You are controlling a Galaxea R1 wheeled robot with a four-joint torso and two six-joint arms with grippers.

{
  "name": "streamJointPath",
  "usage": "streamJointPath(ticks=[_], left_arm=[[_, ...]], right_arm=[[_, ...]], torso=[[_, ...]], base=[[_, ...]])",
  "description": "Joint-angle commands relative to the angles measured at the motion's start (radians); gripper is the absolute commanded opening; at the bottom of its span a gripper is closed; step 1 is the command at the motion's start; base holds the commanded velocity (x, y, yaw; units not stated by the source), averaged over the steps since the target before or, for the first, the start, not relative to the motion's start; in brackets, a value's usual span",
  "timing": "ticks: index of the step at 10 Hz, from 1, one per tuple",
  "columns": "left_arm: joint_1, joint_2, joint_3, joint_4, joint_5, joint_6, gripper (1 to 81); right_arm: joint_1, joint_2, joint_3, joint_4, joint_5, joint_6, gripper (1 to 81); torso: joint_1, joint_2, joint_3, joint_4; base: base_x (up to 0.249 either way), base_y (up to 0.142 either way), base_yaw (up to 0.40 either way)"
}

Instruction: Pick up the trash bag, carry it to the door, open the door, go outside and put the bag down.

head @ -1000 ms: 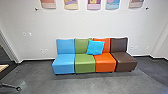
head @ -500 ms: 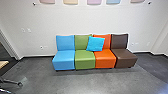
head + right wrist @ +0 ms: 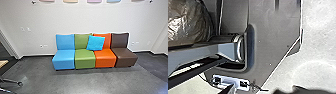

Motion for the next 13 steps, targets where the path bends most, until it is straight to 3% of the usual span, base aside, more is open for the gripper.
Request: streamJointPath(ticks=[1, 4, 5, 7, 8, 12, 13], left_arm=[[-0.031, 0.0, 0.003, -0.002, 0.084, 0.004, 1.0], [-0.031, 0.001, 0.003, -0.003, 0.086, 0.002, 1.0], [-0.031, 0.001, 0.003, -0.003, 0.086, 0.001, 1.0], [-0.031, -0.002, -0.011, 0.001, 0.087, 0.004, 1.0], [-0.031, 0.004, -0.035, 0.001, 0.086, 0.021, 1.0], [-0.031, 0.031, -0.103, -0.001, 0.084, 0.028, 1.0], [-0.031, 0.031, -0.105, -0.001, 0.077, 0.042, 1.0]], right_arm=[[0.037, -0.014, 0.002, -0.003, -0.065, -0.005, 81.1], [0.036, -0.013, -0.001, -0.003, -0.065, -0.005, 81.1], [0.036, -0.012, -0.001, -0.003, -0.065, -0.005, 81.1], [0.034, 0.001, -0.02, -0.008, -0.065, -0.005, 81.1], [0.034, 0.026, -0.058, -0.018, -0.068, -0.008, 81.1], [0.002, 0.102, -0.162, -0.025, -0.064, -0.009, 81.1], [-0.001, 0.109, -0.17, -0.025, -0.038, -0.011, 81.1]], torso=[[0.0, 0.0, 0.096, 0.0], [-0.003, 0.002, 0.191, 0.0], [-0.003, 0.002, 0.126, 0.0], [-0.005, 0.001, 0.156, 0.0], [-0.005, 0.001, 0.165, 0.0], [-0.005, 0.001, 0.162, 0.0], [-0.005, 0.001, 0.162, 0.0]], base=[[0.0, 0.0, 0.0], [0.0, 0.0, 0.0], [0.0, 0.0, 0.0], [0.0, 0.0, 0.0], [0.0, 0.0, 0.0], [0.0, 0.0, 0.0], [0.0, 0.0, 0.0]])
